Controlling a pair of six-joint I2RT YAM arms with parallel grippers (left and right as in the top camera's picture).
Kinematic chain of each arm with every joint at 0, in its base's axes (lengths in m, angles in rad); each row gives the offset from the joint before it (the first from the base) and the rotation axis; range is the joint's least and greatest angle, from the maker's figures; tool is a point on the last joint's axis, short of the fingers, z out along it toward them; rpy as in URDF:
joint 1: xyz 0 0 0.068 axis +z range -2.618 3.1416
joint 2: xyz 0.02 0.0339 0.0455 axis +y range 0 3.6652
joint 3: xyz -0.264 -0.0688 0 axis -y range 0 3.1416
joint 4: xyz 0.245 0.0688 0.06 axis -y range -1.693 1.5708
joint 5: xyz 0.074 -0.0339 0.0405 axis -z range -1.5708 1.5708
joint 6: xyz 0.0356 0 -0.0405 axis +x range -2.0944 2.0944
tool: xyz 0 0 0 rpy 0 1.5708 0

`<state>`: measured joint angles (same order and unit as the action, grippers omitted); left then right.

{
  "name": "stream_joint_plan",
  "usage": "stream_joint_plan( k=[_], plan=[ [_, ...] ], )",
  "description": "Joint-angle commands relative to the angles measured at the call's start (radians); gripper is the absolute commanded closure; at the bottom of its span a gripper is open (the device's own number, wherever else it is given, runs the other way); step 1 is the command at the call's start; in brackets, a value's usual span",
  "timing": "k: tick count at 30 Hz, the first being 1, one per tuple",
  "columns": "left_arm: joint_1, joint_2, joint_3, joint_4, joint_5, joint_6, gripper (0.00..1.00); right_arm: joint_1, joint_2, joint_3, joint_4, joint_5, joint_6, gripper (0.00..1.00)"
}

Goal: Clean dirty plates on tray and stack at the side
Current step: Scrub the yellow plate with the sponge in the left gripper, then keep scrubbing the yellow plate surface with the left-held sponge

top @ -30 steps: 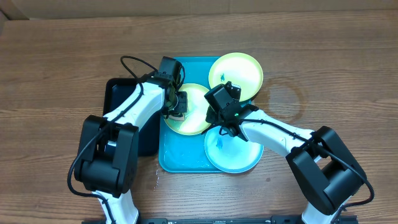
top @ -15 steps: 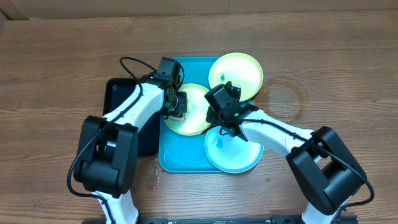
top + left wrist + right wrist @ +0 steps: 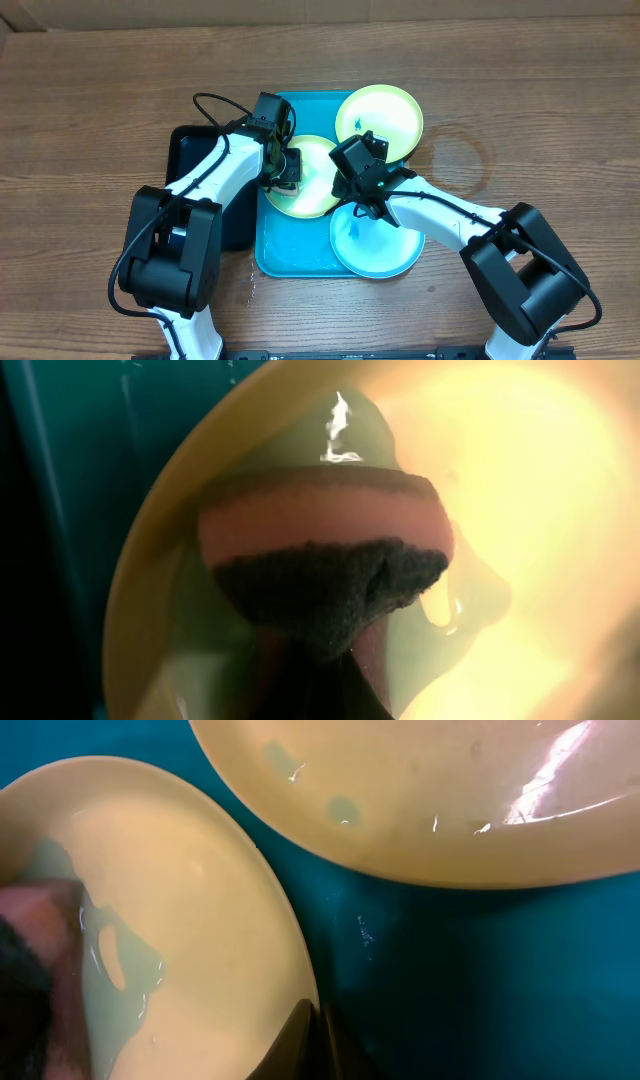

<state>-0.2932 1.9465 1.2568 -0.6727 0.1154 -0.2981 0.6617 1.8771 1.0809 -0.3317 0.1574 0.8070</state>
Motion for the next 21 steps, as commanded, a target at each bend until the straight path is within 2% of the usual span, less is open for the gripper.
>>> stream_joint_plan(
  k=[1, 5, 10, 17, 21],
  plan=[
    [-0.041, 0.028, -0.044, -0.003, 0.171, -0.016, 0.96, -0.001, 0.003, 0.011, 0.008, -0.005, -0.003, 0.96],
    [-0.036, 0.024, -0.016, -0.009, 0.254, -0.016, 0.96, -0.001, 0.003, 0.011, 0.008, -0.005, -0.003, 0.96],
    [-0.018, -0.028, 0.078, -0.084, 0.237, -0.012, 0.96, -0.001, 0.003, 0.011, 0.008, -0.006, -0.003, 0.96],
    [-0.027, -0.180, 0.161, -0.135, 0.106, -0.013, 0.96, -0.001, 0.003, 0.011, 0.015, -0.039, -0.004, 0.96],
    [-0.043, -0.188, 0.158, -0.155, 0.000, -0.013, 0.96, -0.001, 0.003, 0.011, 0.014, -0.040, -0.004, 0.96]
  ],
)
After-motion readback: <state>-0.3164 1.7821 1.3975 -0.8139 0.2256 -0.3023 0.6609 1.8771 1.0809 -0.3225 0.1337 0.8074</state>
